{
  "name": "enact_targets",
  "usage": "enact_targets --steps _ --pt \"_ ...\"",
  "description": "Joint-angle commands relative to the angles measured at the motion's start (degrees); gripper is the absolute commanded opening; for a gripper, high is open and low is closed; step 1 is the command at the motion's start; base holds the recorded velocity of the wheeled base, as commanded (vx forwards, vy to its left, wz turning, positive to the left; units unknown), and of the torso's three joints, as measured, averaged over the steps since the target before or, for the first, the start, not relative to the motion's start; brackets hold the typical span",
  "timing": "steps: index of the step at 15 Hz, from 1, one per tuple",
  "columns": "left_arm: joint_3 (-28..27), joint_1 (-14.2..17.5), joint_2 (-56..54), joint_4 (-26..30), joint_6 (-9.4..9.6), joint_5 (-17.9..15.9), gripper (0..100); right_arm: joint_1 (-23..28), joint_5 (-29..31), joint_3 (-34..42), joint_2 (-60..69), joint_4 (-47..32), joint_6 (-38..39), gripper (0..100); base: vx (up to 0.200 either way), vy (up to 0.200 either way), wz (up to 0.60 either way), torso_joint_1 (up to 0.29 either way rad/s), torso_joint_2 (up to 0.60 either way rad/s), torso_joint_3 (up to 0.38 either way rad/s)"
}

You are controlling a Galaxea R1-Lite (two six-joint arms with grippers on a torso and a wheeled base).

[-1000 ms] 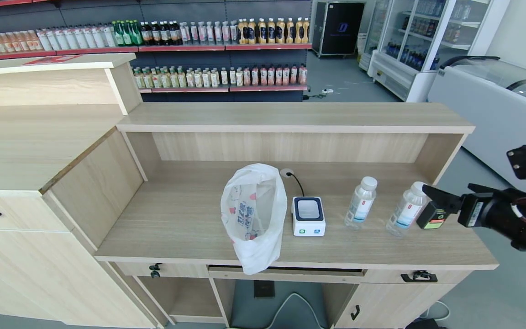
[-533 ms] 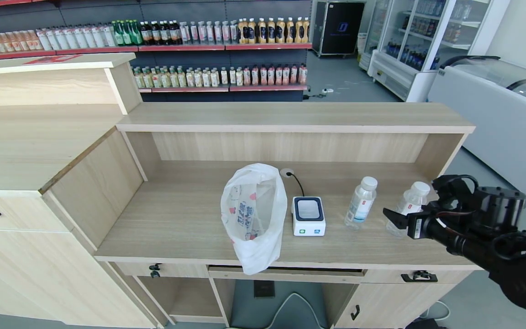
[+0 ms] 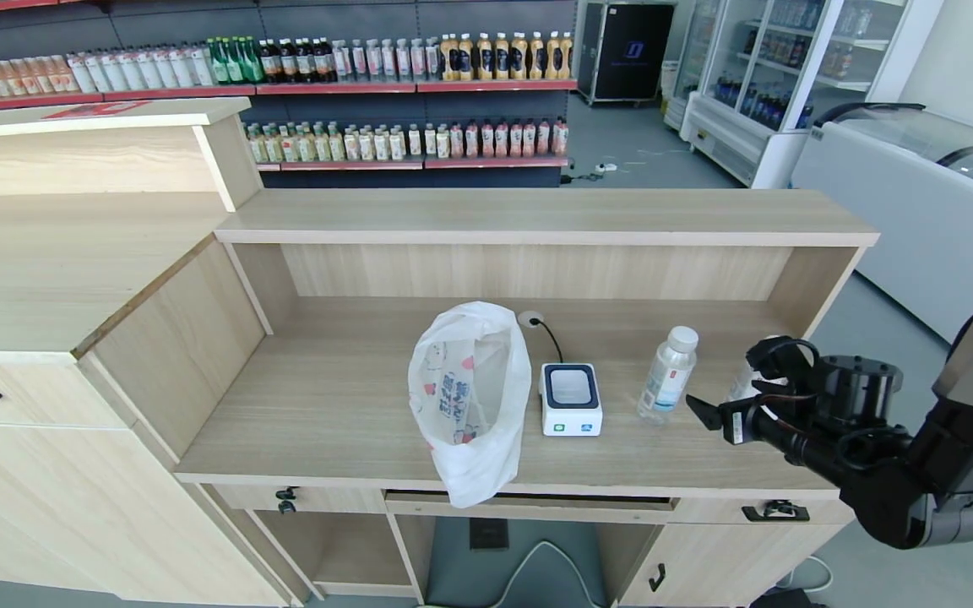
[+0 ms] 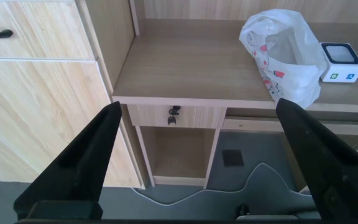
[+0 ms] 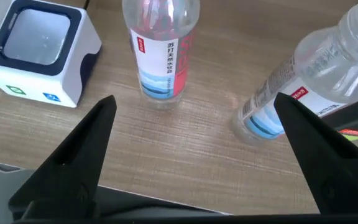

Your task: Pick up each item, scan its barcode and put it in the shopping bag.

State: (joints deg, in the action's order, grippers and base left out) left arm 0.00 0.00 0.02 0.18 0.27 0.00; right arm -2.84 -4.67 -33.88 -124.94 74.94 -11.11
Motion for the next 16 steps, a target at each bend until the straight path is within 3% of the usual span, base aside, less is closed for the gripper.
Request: enact_targets --steps 1,16 --pt "0.0 0.0 -0.02 -0.01 0.0 0.0 100 0.03 0.01 -3.12 -3.03 0.39 -0.32 100 0.0 0.0 0.0 0.0 0.0 0.0" --pt "0.0 0.0 -0.02 -0.01 0.0 0.0 100 -2.35 -0.69 -16.22 -14.72 2.41 0.21 100 0.0 0.0 0.0 0.0 0.0 0.0"
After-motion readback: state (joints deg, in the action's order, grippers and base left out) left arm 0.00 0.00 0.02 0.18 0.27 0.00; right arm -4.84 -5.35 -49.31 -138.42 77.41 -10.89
